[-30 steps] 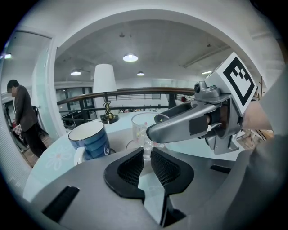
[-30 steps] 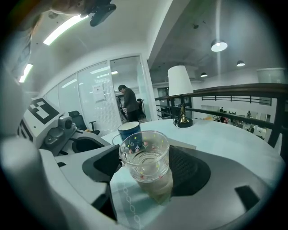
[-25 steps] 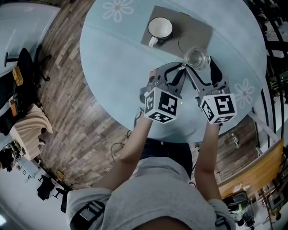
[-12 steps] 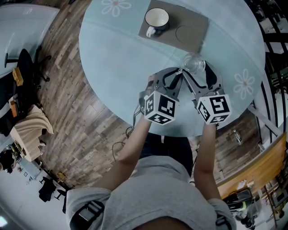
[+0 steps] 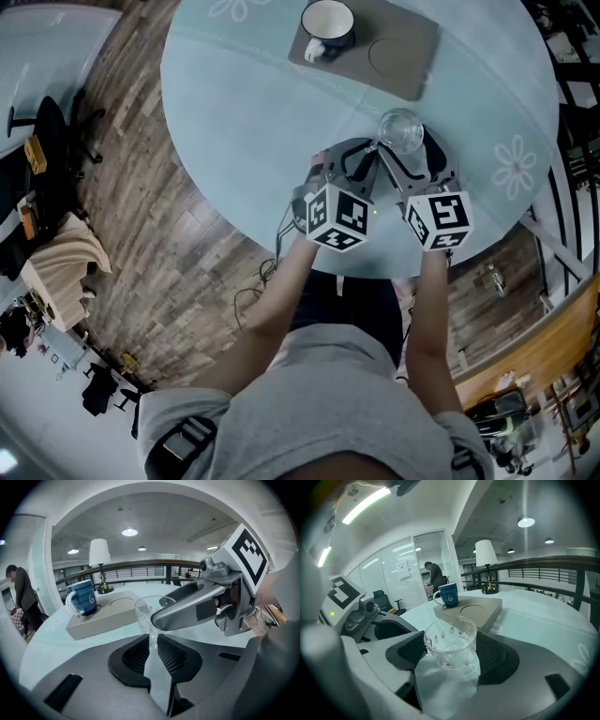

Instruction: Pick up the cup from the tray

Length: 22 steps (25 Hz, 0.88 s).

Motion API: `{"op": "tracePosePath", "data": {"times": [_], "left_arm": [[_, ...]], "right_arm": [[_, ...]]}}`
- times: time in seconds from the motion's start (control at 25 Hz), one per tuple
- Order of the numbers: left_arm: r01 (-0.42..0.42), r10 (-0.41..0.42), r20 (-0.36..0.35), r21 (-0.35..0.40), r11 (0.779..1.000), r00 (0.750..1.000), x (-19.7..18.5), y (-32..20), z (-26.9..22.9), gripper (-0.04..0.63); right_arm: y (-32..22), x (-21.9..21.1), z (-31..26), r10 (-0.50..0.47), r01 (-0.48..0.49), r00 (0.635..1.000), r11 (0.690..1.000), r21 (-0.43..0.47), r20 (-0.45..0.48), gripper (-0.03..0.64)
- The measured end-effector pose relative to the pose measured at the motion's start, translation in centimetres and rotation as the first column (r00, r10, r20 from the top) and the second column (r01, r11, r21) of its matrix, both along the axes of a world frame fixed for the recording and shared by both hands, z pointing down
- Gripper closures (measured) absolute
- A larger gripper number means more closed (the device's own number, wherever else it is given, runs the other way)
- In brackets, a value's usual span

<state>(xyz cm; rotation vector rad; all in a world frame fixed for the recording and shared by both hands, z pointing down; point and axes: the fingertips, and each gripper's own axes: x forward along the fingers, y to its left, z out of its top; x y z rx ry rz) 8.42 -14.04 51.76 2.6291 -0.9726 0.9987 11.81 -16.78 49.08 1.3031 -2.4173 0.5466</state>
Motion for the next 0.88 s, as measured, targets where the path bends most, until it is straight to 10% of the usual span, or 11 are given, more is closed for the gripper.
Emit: {"op": "tracePosePath", "data": {"times": [0.88], "left_arm": [[0.023,-0.023,0.020,-0.042,0.999,1.000,-0.7,1.0,3.5,0.534]], "right_arm": [[1.3,-0.7,3.3,0.013,-0.013,0.999,1.000,0.004,-0.039,0.302]]}}
